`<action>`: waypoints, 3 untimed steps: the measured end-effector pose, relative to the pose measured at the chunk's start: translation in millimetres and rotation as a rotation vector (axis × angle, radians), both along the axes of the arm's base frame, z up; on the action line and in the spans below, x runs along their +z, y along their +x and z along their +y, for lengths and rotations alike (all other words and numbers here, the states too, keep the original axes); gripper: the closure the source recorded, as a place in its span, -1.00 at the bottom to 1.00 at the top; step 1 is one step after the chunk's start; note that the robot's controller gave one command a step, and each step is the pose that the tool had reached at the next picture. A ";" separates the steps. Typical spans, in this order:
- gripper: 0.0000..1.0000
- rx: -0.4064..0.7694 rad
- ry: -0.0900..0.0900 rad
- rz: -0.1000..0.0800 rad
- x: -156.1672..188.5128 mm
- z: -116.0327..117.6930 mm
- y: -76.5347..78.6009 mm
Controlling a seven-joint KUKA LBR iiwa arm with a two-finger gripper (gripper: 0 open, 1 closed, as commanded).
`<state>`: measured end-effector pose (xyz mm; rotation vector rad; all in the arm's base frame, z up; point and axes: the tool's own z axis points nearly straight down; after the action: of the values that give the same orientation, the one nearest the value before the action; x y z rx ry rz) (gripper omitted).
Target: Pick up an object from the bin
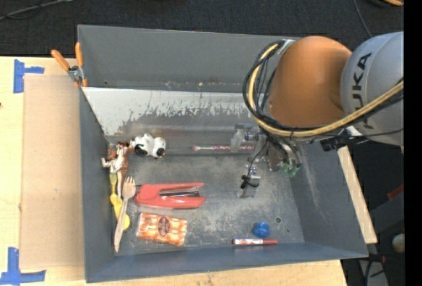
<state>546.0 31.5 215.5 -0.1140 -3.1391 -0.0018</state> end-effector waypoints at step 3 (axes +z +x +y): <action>-1.00 0.069 -0.004 0.000 -47.9 83.2 -35.6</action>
Offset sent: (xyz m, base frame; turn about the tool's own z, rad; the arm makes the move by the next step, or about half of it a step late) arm -0.0266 0.1280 -0.1165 0.0148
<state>510.4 114.7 167.6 -0.0050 -3.1415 0.0052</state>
